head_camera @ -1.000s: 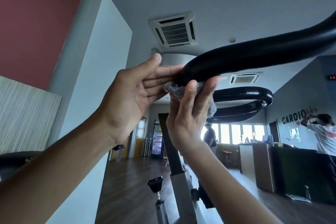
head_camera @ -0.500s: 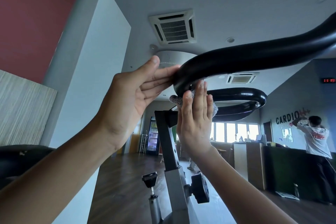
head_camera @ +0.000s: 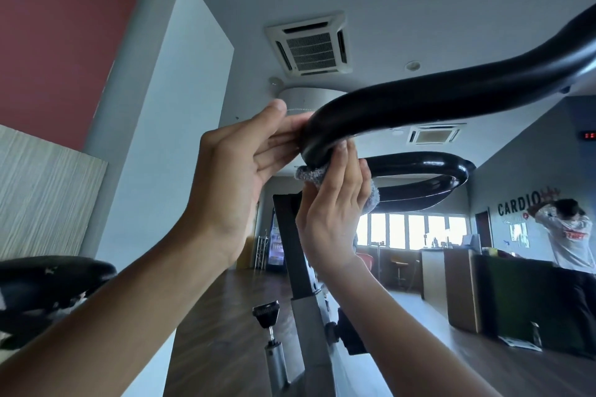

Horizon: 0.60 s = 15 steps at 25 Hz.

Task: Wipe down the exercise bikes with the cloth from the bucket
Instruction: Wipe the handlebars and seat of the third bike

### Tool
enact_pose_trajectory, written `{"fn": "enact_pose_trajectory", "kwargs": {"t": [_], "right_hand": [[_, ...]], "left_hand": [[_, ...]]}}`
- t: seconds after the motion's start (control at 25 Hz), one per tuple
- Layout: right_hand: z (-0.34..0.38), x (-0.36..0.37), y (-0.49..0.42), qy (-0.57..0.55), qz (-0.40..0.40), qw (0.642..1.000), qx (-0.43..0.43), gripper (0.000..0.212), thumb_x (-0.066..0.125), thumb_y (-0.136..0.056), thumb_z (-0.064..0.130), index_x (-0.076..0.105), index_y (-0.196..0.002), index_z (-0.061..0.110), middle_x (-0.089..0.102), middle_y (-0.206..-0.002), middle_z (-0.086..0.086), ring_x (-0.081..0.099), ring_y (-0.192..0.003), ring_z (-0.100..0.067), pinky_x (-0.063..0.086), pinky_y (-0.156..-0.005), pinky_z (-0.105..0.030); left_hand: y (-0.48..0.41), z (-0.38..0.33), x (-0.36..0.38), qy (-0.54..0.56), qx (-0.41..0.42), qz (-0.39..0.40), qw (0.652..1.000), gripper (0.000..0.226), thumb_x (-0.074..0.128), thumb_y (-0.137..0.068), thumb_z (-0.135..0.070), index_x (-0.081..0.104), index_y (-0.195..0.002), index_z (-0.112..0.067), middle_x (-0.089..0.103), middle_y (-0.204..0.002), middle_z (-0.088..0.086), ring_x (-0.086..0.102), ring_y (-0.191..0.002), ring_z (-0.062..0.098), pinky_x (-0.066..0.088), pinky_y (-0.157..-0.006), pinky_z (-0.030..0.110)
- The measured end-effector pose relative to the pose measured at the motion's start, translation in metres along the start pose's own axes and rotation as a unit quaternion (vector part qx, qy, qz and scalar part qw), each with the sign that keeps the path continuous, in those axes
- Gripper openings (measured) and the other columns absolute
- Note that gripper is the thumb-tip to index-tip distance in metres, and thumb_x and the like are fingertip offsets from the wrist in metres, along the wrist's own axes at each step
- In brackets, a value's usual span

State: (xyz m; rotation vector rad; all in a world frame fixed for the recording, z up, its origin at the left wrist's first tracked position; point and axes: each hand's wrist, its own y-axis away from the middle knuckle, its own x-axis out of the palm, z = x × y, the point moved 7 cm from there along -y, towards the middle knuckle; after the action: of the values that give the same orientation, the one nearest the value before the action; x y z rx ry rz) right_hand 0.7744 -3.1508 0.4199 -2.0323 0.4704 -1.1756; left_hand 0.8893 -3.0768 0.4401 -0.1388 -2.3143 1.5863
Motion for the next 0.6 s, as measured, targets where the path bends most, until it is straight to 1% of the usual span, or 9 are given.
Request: {"fn": "enact_pose_trajectory", "kwargs": {"t": [0.12, 0.16, 0.32, 0.4, 0.44, 0.48, 0.56, 0.6], "right_hand": [[0.011, -0.001, -0.002, -0.067, 0.012, 0.993, 0.093, 0.083, 0.063, -0.083, -0.012, 0.014, -0.148, 0.007, 0.029, -0.148, -0.013, 0.026, -0.142, -0.022, 0.010, -0.124, -0.036], [0.009, -0.001, -0.002, -0.082, 0.023, 0.991, 0.100, 0.081, 0.062, -0.084, -0.012, 0.014, -0.147, 0.007, 0.030, -0.148, -0.012, 0.026, -0.142, -0.021, 0.009, -0.124, -0.035], [-0.006, -0.005, -0.005, -0.046, 0.074, 0.996, 0.012, 0.088, 0.067, -0.082, -0.009, 0.011, -0.147, 0.009, 0.033, -0.145, -0.013, 0.031, -0.139, -0.021, 0.011, -0.123, -0.031], [-0.007, -0.009, -0.008, -0.057, 0.099, 0.993, 0.025, 0.089, 0.066, -0.081, -0.011, 0.013, -0.149, 0.009, 0.033, -0.146, -0.012, 0.031, -0.139, -0.021, 0.012, -0.123, -0.032], [-0.003, -0.010, -0.010, -0.072, 0.112, 0.990, 0.042, 0.085, 0.064, -0.082, -0.011, 0.015, -0.149, 0.008, 0.034, -0.146, -0.011, 0.033, -0.139, -0.021, 0.014, -0.123, -0.035], [0.001, -0.010, -0.013, -0.095, 0.124, 0.986, 0.063, 0.079, 0.060, -0.084, -0.010, 0.019, -0.149, 0.008, 0.037, -0.146, -0.012, 0.034, -0.137, -0.021, 0.018, -0.122, -0.041], [0.008, -0.010, -0.018, -0.154, 0.136, 0.972, 0.117, 0.065, 0.056, -0.089, -0.006, 0.027, -0.145, 0.008, 0.045, -0.138, -0.012, 0.038, -0.130, -0.022, 0.029, -0.111, -0.056], [0.010, -0.011, -0.022, -0.184, 0.135, 0.963, 0.141, 0.061, 0.057, -0.089, -0.006, 0.030, -0.142, 0.010, 0.046, -0.133, -0.009, 0.040, -0.125, -0.023, 0.033, -0.105, -0.059]], "left_hand": [[-0.002, -0.004, 0.002, -0.034, 0.004, -0.017, 0.999, 0.039, 0.050, -0.098, -0.025, 0.081, -0.075, -0.022, 0.078, -0.090, 0.004, 0.073, -0.093, 0.015, 0.052, -0.088, 0.026], [-0.002, -0.005, 0.003, -0.048, 0.007, -0.023, 0.999, 0.040, 0.050, -0.098, -0.024, 0.081, -0.074, -0.022, 0.078, -0.088, 0.004, 0.074, -0.091, 0.015, 0.052, -0.086, 0.026], [-0.003, -0.015, 0.004, -0.094, 0.001, -0.029, 0.995, 0.040, 0.051, -0.099, -0.024, 0.081, -0.071, -0.022, 0.078, -0.087, 0.004, 0.074, -0.088, 0.016, 0.052, -0.087, 0.027], [-0.002, -0.020, 0.006, -0.109, -0.011, -0.029, 0.994, 0.042, 0.051, -0.099, -0.025, 0.080, -0.069, -0.024, 0.078, -0.086, 0.003, 0.074, -0.087, 0.015, 0.051, -0.091, 0.029], [-0.002, -0.021, 0.006, -0.113, -0.017, -0.030, 0.993, 0.042, 0.051, -0.099, -0.025, 0.080, -0.068, -0.024, 0.078, -0.086, 0.003, 0.074, -0.087, 0.015, 0.050, -0.092, 0.030], [-0.001, -0.021, 0.007, -0.115, -0.022, -0.034, 0.993, 0.042, 0.052, -0.099, -0.025, 0.080, -0.067, -0.024, 0.078, -0.086, 0.003, 0.074, -0.087, 0.015, 0.050, -0.092, 0.030], [0.000, -0.023, 0.007, -0.128, -0.019, -0.044, 0.991, 0.041, 0.053, -0.098, -0.025, 0.080, -0.067, -0.022, 0.078, -0.085, 0.004, 0.074, -0.088, 0.017, 0.050, -0.096, 0.032], [0.000, -0.025, 0.007, -0.138, -0.012, -0.049, 0.989, 0.040, 0.054, -0.098, -0.024, 0.079, -0.067, -0.021, 0.078, -0.084, 0.004, 0.074, -0.088, 0.017, 0.050, -0.097, 0.032]]}}
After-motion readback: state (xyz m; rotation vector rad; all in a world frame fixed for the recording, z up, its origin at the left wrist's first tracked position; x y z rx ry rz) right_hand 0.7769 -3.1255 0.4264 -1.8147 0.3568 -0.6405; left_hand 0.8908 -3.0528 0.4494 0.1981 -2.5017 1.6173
